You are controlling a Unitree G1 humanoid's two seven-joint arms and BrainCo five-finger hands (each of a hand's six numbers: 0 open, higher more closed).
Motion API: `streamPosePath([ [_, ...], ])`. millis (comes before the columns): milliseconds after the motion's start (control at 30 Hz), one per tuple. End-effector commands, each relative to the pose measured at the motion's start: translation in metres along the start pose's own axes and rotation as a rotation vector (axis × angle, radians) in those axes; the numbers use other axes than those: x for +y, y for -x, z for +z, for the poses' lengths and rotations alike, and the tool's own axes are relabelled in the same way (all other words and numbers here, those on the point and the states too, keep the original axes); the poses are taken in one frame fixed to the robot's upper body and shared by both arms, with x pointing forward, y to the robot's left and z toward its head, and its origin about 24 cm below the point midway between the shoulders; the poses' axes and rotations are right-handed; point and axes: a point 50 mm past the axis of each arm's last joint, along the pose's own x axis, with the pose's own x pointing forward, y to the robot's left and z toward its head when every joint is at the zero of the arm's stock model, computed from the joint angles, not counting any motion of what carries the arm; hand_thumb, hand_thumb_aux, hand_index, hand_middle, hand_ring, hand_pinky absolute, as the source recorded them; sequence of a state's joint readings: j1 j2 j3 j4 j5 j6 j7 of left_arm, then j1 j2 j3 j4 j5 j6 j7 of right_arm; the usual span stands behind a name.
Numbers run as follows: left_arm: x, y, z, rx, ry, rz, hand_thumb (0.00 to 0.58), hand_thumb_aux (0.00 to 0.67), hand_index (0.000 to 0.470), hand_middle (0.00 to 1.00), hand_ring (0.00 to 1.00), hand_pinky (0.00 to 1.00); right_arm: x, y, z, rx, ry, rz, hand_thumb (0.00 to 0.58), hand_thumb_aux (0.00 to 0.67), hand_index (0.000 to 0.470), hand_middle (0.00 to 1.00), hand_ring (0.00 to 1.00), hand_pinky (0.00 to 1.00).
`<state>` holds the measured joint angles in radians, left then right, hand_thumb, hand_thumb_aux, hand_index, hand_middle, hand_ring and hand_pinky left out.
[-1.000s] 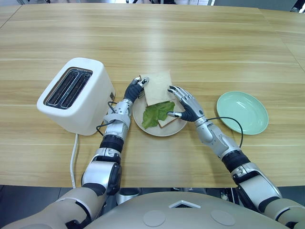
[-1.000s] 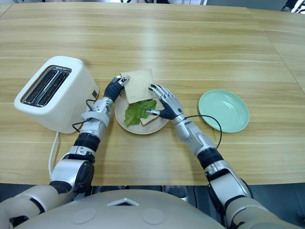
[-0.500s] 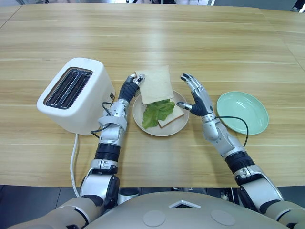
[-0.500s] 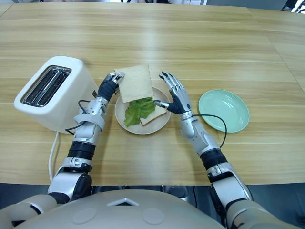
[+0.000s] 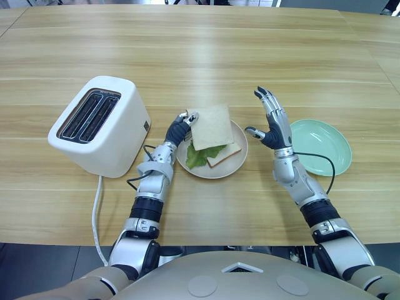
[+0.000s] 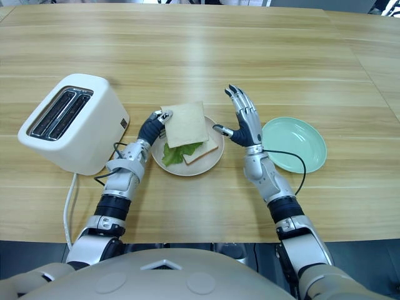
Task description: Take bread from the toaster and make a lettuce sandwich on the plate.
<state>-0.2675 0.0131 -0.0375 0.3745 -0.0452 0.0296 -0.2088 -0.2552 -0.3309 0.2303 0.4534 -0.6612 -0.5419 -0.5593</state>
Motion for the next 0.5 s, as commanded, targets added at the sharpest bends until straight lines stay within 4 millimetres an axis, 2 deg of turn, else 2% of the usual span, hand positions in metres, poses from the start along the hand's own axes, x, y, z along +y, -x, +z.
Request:
streamPosePath([
  [33,-0.009,0.000,-0.017,0.075,0.018,-0.035,0.580,0.670,0.460,1.00,1.00,1.00,0.007,0.005,0.010,-0.054,-0.028,0.052,0.000,0.000,0.000,0.00,0.00,0.00],
  [267,-0.005,-0.005,-0.018,0.083,0.023,-0.011,0.580,0.670,0.460,1.00,1.00,1.00,0.040,0.022,0.026,-0.119,-0.043,0.277,0.000,0.000,0.000,0.00,0.00,0.00],
  [500,-0.007,-0.005,-0.026,0.112,0.016,-0.015,0.580,0.670,0.460,1.00,1.00,1.00,0.064,0.037,0.036,-0.142,-0.051,0.436,0.000,0.000,0.000,0.00,0.00,0.00],
])
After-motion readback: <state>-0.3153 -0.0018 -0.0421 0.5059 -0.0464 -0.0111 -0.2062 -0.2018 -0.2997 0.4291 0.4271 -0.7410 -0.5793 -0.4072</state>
